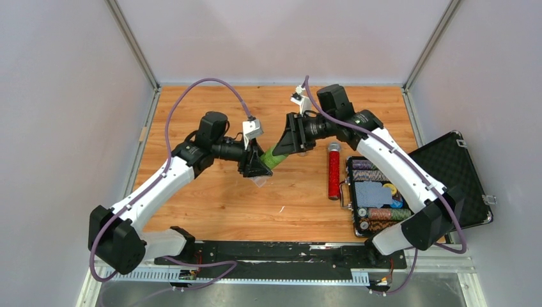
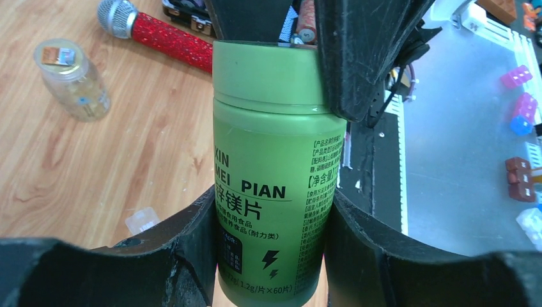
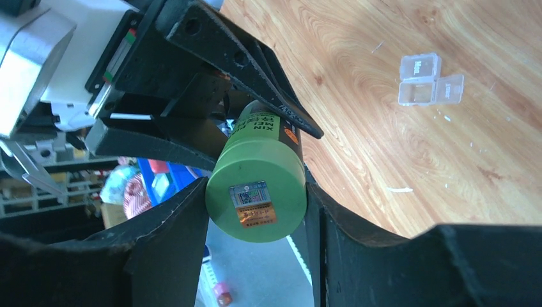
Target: Sort the pills into containers
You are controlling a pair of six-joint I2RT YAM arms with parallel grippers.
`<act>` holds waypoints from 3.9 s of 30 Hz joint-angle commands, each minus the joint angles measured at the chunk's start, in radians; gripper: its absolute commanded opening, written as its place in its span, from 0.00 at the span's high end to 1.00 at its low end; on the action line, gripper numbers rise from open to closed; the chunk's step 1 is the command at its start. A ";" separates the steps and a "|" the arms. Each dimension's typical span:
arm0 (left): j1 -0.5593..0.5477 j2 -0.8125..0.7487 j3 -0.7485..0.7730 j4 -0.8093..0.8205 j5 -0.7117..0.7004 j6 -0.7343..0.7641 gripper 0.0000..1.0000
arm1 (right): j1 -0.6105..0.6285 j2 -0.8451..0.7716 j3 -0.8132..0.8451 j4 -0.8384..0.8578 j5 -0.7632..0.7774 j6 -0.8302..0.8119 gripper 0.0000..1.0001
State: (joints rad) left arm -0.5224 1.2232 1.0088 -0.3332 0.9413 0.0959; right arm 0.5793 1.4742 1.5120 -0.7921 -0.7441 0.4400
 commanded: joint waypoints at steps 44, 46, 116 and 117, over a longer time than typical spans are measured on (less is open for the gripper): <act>-0.001 -0.162 0.045 0.034 -0.162 0.022 1.00 | 0.047 -0.079 -0.091 0.315 0.073 0.199 0.99; -0.001 -0.164 0.052 0.026 -0.103 0.012 1.00 | 0.047 -0.108 -0.138 0.388 -0.036 0.049 1.00; 0.000 -0.219 0.048 -0.096 -0.322 0.310 1.00 | 0.063 -0.025 -0.032 0.198 0.175 0.417 0.13; 0.000 -0.220 0.048 -0.096 -0.322 0.310 1.00 | 0.063 -0.022 -0.033 0.197 0.163 0.421 0.18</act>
State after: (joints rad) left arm -0.5232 1.0183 1.0374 -0.4961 0.6247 0.3843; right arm 0.6384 1.4525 1.4380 -0.5621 -0.6155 0.7719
